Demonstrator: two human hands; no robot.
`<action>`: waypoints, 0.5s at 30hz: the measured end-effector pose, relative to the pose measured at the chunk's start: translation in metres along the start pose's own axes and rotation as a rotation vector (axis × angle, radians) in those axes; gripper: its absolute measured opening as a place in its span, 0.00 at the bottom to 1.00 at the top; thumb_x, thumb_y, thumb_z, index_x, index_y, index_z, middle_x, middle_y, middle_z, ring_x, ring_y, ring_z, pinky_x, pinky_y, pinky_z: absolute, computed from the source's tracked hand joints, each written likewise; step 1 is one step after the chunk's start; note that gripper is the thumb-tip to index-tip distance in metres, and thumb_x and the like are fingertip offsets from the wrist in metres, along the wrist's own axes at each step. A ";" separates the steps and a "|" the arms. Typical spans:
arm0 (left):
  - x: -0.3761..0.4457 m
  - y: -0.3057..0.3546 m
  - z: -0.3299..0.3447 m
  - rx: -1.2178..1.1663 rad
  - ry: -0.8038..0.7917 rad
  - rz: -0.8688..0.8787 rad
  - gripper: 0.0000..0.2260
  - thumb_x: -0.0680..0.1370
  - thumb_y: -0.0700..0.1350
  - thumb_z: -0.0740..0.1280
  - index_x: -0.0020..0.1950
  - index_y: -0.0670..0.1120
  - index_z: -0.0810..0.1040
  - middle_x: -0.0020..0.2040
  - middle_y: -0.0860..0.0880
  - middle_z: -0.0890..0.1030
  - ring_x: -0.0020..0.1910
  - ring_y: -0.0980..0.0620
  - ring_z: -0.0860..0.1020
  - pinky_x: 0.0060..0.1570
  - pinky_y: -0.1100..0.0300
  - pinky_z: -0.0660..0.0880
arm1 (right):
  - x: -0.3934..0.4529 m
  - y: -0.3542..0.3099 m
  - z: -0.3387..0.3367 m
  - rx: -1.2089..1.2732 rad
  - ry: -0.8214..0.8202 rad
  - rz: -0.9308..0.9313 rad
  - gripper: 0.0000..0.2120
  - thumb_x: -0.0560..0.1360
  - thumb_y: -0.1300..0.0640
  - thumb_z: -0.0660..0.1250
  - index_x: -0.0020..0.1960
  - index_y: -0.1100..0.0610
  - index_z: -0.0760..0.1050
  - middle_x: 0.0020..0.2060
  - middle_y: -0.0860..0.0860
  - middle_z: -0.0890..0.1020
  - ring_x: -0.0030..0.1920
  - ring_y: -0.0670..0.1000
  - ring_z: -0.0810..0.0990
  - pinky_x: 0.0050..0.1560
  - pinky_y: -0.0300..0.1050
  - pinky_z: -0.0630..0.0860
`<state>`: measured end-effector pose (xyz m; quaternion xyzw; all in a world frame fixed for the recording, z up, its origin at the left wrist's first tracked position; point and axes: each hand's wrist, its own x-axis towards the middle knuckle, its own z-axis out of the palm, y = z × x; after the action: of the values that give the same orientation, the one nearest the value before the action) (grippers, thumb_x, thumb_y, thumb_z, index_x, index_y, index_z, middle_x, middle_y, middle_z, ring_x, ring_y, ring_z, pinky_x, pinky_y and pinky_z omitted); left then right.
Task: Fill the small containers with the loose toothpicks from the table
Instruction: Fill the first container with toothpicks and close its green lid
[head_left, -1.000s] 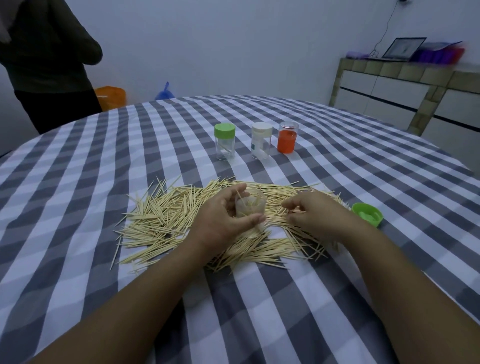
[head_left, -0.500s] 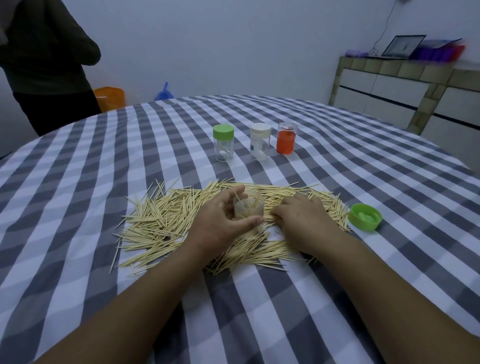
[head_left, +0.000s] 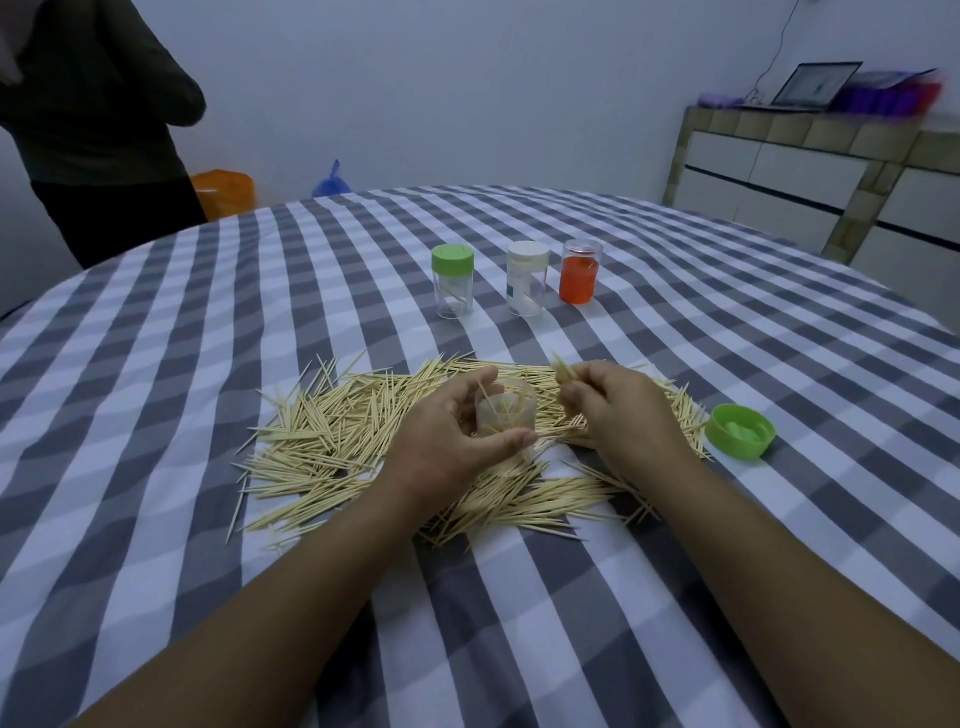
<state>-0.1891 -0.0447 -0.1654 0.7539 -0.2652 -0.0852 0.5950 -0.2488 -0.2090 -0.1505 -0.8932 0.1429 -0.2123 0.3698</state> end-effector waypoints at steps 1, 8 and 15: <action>0.000 0.000 0.000 0.002 0.000 0.002 0.34 0.65 0.41 0.78 0.69 0.45 0.70 0.58 0.51 0.79 0.52 0.59 0.80 0.51 0.67 0.77 | 0.000 -0.002 0.000 0.181 0.014 0.047 0.09 0.79 0.60 0.61 0.43 0.55 0.77 0.37 0.51 0.81 0.40 0.51 0.78 0.43 0.45 0.73; 0.000 0.000 0.002 0.009 0.004 0.012 0.34 0.66 0.41 0.77 0.70 0.46 0.70 0.60 0.49 0.79 0.53 0.58 0.80 0.52 0.65 0.78 | 0.004 -0.013 0.004 0.958 0.070 0.266 0.07 0.81 0.61 0.57 0.48 0.57 0.73 0.38 0.54 0.81 0.43 0.51 0.84 0.47 0.45 0.80; -0.001 0.000 0.004 -0.005 0.007 0.014 0.34 0.66 0.41 0.77 0.70 0.45 0.70 0.61 0.49 0.78 0.54 0.57 0.80 0.51 0.66 0.77 | 0.000 -0.025 0.012 1.129 0.196 0.125 0.09 0.82 0.60 0.54 0.48 0.55 0.72 0.42 0.53 0.83 0.49 0.51 0.84 0.55 0.47 0.78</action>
<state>-0.1911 -0.0475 -0.1667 0.7508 -0.2681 -0.0788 0.5985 -0.2402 -0.1842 -0.1401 -0.5233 0.0936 -0.3151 0.7862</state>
